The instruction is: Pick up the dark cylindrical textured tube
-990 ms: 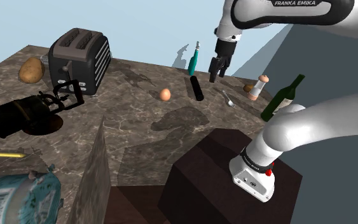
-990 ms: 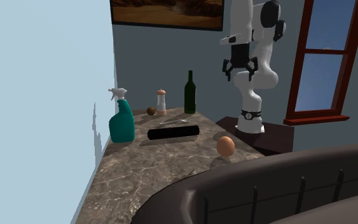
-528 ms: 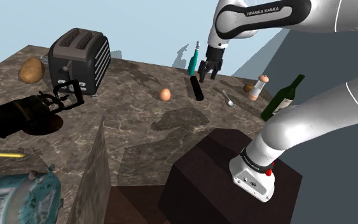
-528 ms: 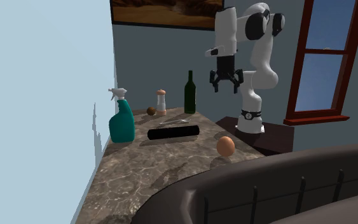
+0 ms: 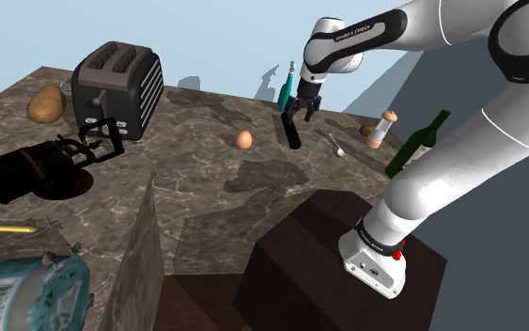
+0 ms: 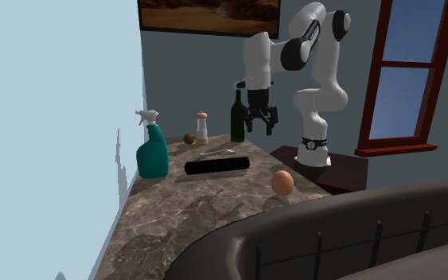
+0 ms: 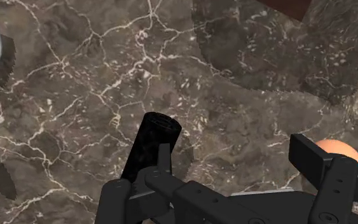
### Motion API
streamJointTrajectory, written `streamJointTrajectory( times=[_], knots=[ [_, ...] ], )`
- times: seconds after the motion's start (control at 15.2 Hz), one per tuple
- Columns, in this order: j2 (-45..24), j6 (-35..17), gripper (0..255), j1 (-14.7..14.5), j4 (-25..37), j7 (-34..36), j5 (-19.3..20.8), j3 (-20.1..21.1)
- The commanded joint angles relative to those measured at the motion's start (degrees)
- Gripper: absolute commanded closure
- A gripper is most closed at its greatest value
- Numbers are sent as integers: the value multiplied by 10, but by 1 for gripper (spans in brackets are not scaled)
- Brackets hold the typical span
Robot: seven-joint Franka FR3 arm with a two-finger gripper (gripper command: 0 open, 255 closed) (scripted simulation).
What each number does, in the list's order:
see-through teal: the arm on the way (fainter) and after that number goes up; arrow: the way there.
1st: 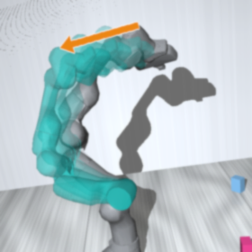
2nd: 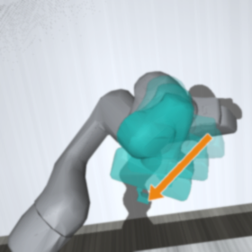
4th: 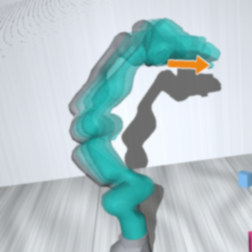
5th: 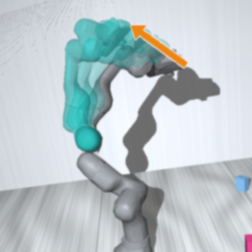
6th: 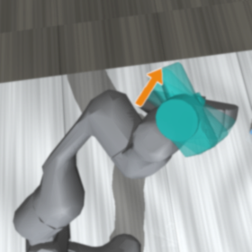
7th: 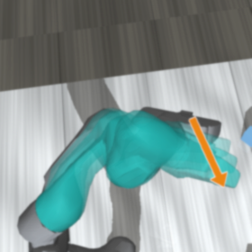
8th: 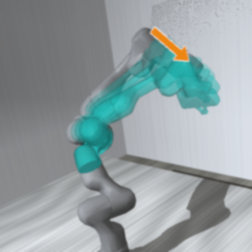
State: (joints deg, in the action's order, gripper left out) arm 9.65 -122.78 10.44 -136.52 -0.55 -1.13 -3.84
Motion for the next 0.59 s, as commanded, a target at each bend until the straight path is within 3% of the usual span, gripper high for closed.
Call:
streamJointTrajectory(
  times=[0.0,0.53],
  knots=[
    [-39,-25,0,8,21,7,-4,-8],
    [-187,-113,0,40,103,17,-40,-39]
  ],
)
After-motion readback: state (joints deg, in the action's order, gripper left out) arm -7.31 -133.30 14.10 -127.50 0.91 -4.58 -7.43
